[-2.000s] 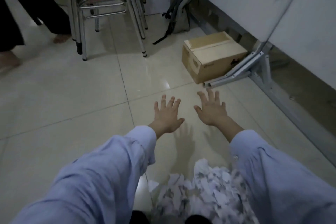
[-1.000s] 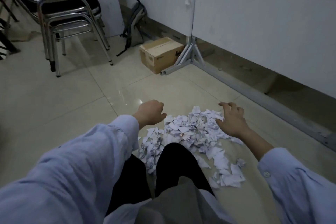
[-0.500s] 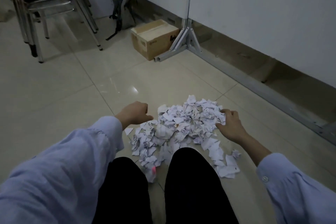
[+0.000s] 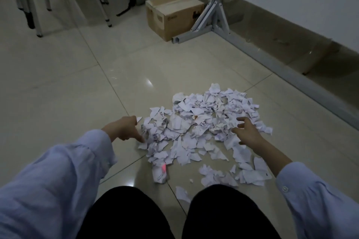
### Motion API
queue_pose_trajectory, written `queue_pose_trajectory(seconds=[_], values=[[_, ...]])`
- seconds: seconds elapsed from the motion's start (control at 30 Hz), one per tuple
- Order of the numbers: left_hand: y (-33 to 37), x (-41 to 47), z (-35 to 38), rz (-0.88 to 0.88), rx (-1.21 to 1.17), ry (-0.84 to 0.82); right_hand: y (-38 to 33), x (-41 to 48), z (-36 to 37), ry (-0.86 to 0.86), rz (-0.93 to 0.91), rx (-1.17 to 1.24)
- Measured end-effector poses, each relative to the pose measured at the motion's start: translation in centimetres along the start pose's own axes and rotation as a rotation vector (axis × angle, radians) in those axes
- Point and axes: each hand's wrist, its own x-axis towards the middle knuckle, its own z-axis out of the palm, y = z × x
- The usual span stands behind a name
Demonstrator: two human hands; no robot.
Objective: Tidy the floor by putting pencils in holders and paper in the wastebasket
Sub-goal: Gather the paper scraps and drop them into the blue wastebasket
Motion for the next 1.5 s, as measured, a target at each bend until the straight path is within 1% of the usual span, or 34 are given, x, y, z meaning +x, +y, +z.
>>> queue_pose_trajectory(seconds=[0.17,0.37,0.57,0.7,0.87,1.0,1.1,1.2,1.27,1.33,1.4,1.5], values=[[-2.3,-0.4,3.7,-0.086,-0.196,-0.057,1.9,-0.4,0.9,-0.053,0.067,0.076],[-3.2,-0.7,6.8,-0.097,-0.306,-0.052,3.7,-1.6,0.2,-0.050,0.061,0.069],[-2.9,-0.5,8.9,-0.105,-0.374,0.056,5.4,-1.2,-1.2,-0.033,0.072,0.101],[-2.8,-0.1,9.7,-0.169,-0.553,0.061,6.0,-0.1,-2.4,-0.027,0.079,0.154],[-1.7,-0.3,10.1,-0.234,-0.734,0.160,5.7,1.7,-4.6,-0.027,0.098,0.269],[-0.6,0.7,10.1,-0.235,-0.679,0.283,5.6,4.0,-6.2,0.008,0.094,0.324],[-0.1,2.5,10.2,-0.188,-0.627,0.382,5.8,6.8,-7.1,0.103,0.071,0.330],[0.8,3.7,9.8,-0.095,-0.581,0.399,6.1,9.6,-7.9,0.216,0.018,0.311],[1.4,4.8,9.7,-0.002,-0.505,0.389,6.4,11.2,-7.9,0.249,-0.027,0.309],[2.4,5.4,9.9,0.062,-0.389,0.379,6.6,12.0,-7.2,0.238,-0.045,0.332],[3.6,6.7,10.4,0.090,-0.286,0.362,6.7,13.0,-5.5,0.200,-0.069,0.364],[5.9,7.6,11.0,0.129,-0.225,0.358,6.6,12.9,-2.5,0.127,-0.196,0.400]])
